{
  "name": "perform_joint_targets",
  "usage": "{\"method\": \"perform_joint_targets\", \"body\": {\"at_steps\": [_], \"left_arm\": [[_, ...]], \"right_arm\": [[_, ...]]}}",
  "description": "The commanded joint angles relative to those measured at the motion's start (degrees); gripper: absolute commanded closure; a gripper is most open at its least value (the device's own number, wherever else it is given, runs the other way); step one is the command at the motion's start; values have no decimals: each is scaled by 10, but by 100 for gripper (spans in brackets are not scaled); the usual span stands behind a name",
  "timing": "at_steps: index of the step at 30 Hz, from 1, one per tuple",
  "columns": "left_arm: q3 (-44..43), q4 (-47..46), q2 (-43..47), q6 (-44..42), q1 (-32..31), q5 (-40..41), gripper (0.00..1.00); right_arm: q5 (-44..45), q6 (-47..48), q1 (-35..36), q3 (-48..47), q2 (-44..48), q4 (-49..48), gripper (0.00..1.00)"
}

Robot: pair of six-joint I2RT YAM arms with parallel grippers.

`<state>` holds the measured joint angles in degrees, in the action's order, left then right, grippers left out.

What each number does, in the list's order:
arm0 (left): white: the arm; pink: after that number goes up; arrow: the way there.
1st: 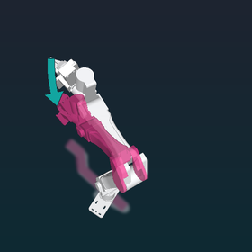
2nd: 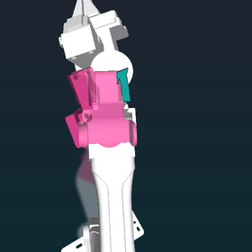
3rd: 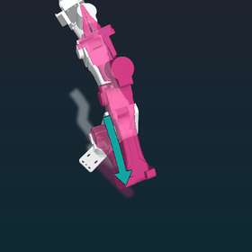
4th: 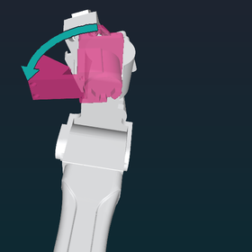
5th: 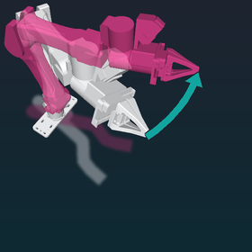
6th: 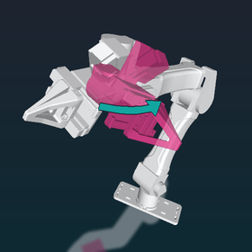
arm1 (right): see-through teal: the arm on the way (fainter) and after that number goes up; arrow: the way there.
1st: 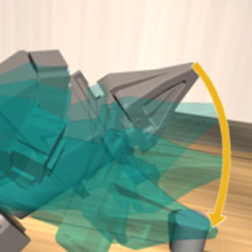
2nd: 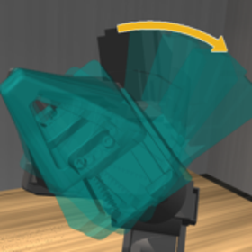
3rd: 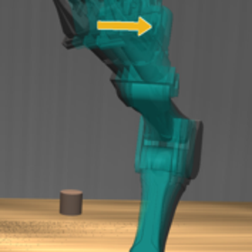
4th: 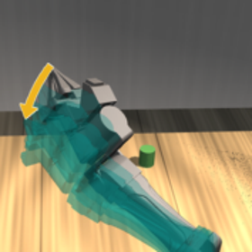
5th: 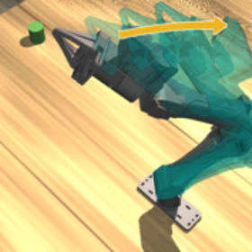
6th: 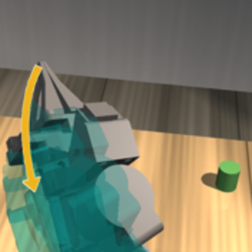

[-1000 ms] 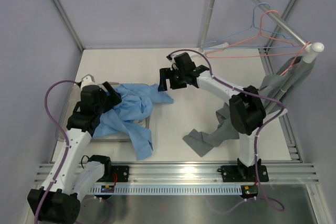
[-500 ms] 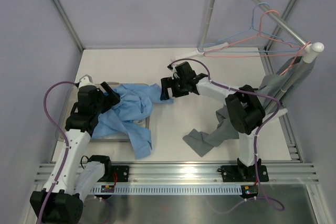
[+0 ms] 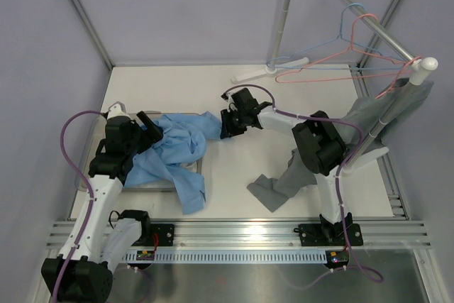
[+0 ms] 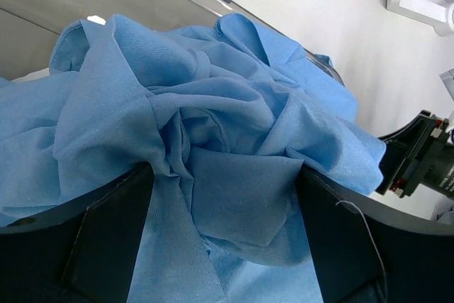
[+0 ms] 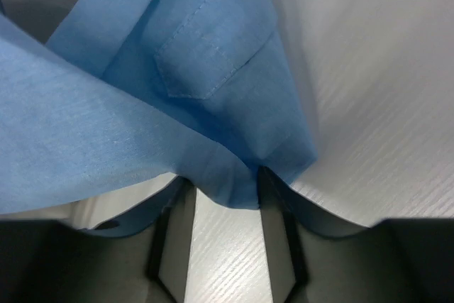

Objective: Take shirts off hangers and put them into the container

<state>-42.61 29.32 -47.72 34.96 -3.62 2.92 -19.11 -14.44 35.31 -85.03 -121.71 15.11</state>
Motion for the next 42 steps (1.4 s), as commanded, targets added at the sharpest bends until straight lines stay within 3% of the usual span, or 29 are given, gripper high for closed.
{"method": "perform_joint_targets", "body": {"at_steps": [1, 4, 13, 16, 19, 21, 25, 28, 31, 32, 42], "left_arm": [[1, -16, 2, -4, 5, -18, 16], [1, -17, 3, -1, 5, -18, 16], [13, -10, 7, 11, 24, -6, 19], [16, -11, 9, 13, 36, -17, 23], [22, -9, 16, 20, 69, -22, 29], [25, -13, 24, 22, 81, -26, 33], [34, -14, 26, 26, 105, -59, 52], [36, -14, 29, 27, 114, -66, 65], [36, -8, 35, 25, 121, -68, 85], [35, -4, 36, 24, 125, -69, 98], [28, 6, 53, 17, 138, -73, 100]], "right_arm": [[7, 4, 18, -27, 0, -11, 68], [23, 8, 24, -29, 2, -4, 100], [127, 25, 49, -114, 109, 132, 100], [153, 44, 65, -234, 132, 217, 100], [124, 65, 85, -359, 121, 306, 100], [56, 69, 94, -413, 100, 345, 100], [-51, 68, 128, -553, 51, 399, 100], [-122, 42, 144, -588, 23, 389, 100], [-193, 13, 157, -583, 7, 354, 100], [-220, 5, 165, -578, 1, 332, 100], [-277, -79, 179, -422, -41, 196, 100]]}}
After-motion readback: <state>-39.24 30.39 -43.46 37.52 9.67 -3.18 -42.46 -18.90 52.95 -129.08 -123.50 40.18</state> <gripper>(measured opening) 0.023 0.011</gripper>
